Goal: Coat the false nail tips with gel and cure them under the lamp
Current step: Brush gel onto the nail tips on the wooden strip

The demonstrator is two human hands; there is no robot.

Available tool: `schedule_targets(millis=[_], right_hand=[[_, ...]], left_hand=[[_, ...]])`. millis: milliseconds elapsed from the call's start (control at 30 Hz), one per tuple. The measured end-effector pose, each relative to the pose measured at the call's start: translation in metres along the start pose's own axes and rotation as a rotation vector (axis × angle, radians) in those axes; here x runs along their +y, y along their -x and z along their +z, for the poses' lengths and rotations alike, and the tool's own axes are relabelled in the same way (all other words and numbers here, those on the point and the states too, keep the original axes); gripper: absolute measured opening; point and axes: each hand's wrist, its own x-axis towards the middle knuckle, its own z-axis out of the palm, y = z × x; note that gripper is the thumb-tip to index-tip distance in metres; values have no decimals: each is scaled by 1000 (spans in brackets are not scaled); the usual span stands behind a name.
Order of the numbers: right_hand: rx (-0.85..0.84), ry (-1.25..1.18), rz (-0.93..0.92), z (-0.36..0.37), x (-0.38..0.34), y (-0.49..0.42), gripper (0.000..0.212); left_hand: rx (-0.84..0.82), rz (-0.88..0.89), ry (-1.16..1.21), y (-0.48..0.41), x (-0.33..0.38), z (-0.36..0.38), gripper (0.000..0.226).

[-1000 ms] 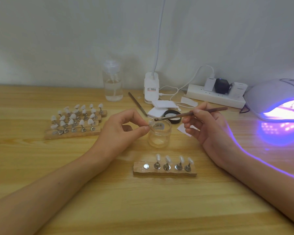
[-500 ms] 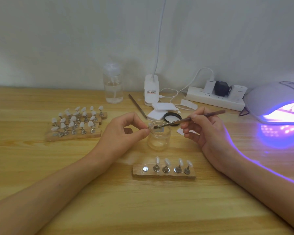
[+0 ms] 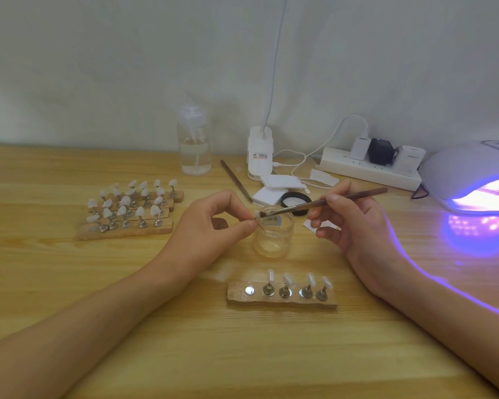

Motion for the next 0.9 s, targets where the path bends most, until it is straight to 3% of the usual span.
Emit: schedule_targets(millis=[133,900], right_hand=[[59,-15,23,-1,0,-1,21],[-11,-29,8,0,-2,-1,18]], left_hand=[[2,3,0,0,1,0,22],[-19,78,16,-2,-6,-2,14]])
